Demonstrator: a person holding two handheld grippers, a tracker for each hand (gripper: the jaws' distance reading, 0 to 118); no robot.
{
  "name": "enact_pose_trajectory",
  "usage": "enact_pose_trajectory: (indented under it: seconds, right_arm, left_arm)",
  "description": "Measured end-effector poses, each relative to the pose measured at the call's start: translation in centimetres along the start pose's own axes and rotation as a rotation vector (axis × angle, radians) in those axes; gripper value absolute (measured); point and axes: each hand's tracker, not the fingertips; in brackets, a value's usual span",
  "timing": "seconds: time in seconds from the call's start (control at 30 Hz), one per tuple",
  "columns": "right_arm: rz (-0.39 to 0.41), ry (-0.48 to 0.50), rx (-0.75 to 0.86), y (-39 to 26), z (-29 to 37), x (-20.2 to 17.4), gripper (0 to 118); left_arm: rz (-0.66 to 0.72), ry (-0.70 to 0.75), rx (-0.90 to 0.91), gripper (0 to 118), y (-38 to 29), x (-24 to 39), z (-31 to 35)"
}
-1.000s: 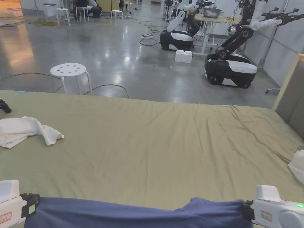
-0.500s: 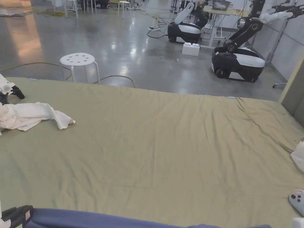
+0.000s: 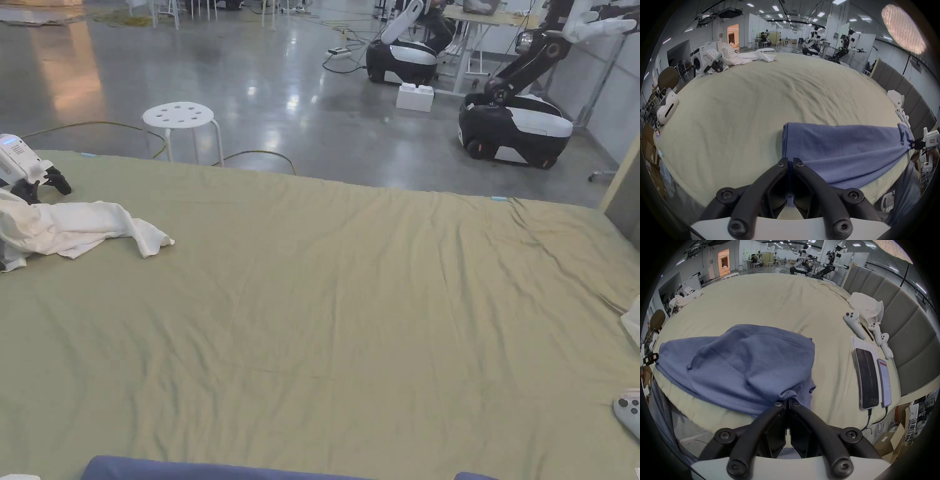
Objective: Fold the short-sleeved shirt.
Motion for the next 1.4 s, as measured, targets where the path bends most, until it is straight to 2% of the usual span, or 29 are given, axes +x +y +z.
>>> enact_pose_trajectory:
  seconds: [0.03, 0.07, 0.1, 0.13, 0.17, 0.2, 0.27, 0.37, 0.47, 0.63, 0.8, 0.83, 0.87, 0.9, 0.93, 0.97, 1.03, 1.07, 1.23, 1.4]
  right_arm:
    - [-0.013, 0.003, 0.000, -0.1, -0.3, 0.0, 2]
    - [-0.027, 0.009, -0.001, -0.2, -0.5, 0.0, 10]
    - [-0.049, 0.021, 0.001, -0.2, -0.4, 0.3, 25]
    - [-0.055, 0.011, 0.001, -0.2, -0.3, 0.3, 49]
    - [-0.056, -0.023, 0.000, 0.0, 0.2, 0.2, 64]
    - [-0.039, -0.073, 0.007, 0.3, 0.8, 0.1, 70]
    - [-0.024, -0.125, 0.100, 1.3, 2.9, -0.2, 71]
    - [-0.054, -0.143, 0.274, 3.0, 5.3, -0.9, 71]
    - [-0.092, -0.103, 0.477, 5.2, 6.6, -2.6, 71]
    - [-0.163, -0.059, 0.668, 9.9, 7.3, -6.5, 71]
    - [-0.169, -0.051, 0.860, 13.7, 8.7, -9.9, 69]
    - [-0.165, -0.060, 0.894, 14.3, 9.2, -10.5, 65]
    - [-0.167, -0.066, 0.923, 14.8, 9.7, -10.9, 59]
    - [-0.166, -0.065, 0.955, 15.3, 10.2, -11.4, 46]
    - [-0.165, -0.059, 0.984, 15.7, 10.6, -11.7, 26]
    - [-0.174, -0.060, 1.013, 16.0, 11.0, -11.9, 12]
    - [-0.165, -0.090, 1.032, 16.7, 11.6, -12.6, 6]
    - [-0.167, -0.089, 1.042, 16.9, 11.8, -12.8, 2]
    - [-0.154, -0.082, 1.072, 17.3, 12.3, -13.5, 0]
    - [-0.145, -0.060, 1.069, 17.4, 12.4, -14.0, 0]
  left_arm:
    - [-0.004, 0.004, -0.004, 9, -0.1, 0.1, 0.0]
    - [-0.004, 0.008, -0.006, 17, -0.1, 0.2, 0.1]
    - [-0.004, 0.017, -0.004, 27, 0.0, 0.3, 0.2]
    - [-0.005, 0.020, 0.002, 44, 0.0, 0.2, 0.8]
    - [-0.004, 0.043, 0.010, 55, 0.3, 0.4, 1.1]
    - [-0.008, 0.057, 0.022, 62, 0.6, 0.5, 1.5]
    - [-0.023, 0.066, 0.103, 63, 1.4, 1.1, 2.8]
    - [-0.059, 0.058, 0.202, 63, 3.4, 2.7, 4.1]
    - [-0.053, 0.062, 0.299, 63, 5.6, 3.8, 4.0]
    - [-0.057, 0.123, 0.465, 61, 9.3, 6.8, 2.8]
    - [-0.047, 0.116, 0.621, 46, 12.0, 9.8, 3.3]
    - [-0.053, 0.129, 0.653, 43, 12.4, 10.3, 3.6]
    - [-0.060, 0.136, 0.681, 40, 12.8, 10.7, 3.8]
    - [-0.060, 0.133, 0.704, 36, 13.0, 11.0, 4.1]
    - [-0.054, 0.124, 0.734, 26, 13.2, 11.7, 4.6]
    - [-0.047, 0.122, 0.758, 16, 13.3, 11.9, 4.9]
    - [-0.047, 0.141, 0.818, 0, 13.4, 12.2, 5.4]
    - [-0.059, 0.156, 0.839, 0, 13.5, 12.7, 5.6]
    - [-0.070, 0.146, 0.867, 0, 13.3, 12.7, 6.9]
    - [-0.093, 0.125, 0.791, 0, 12.5, 9.8, 7.8]
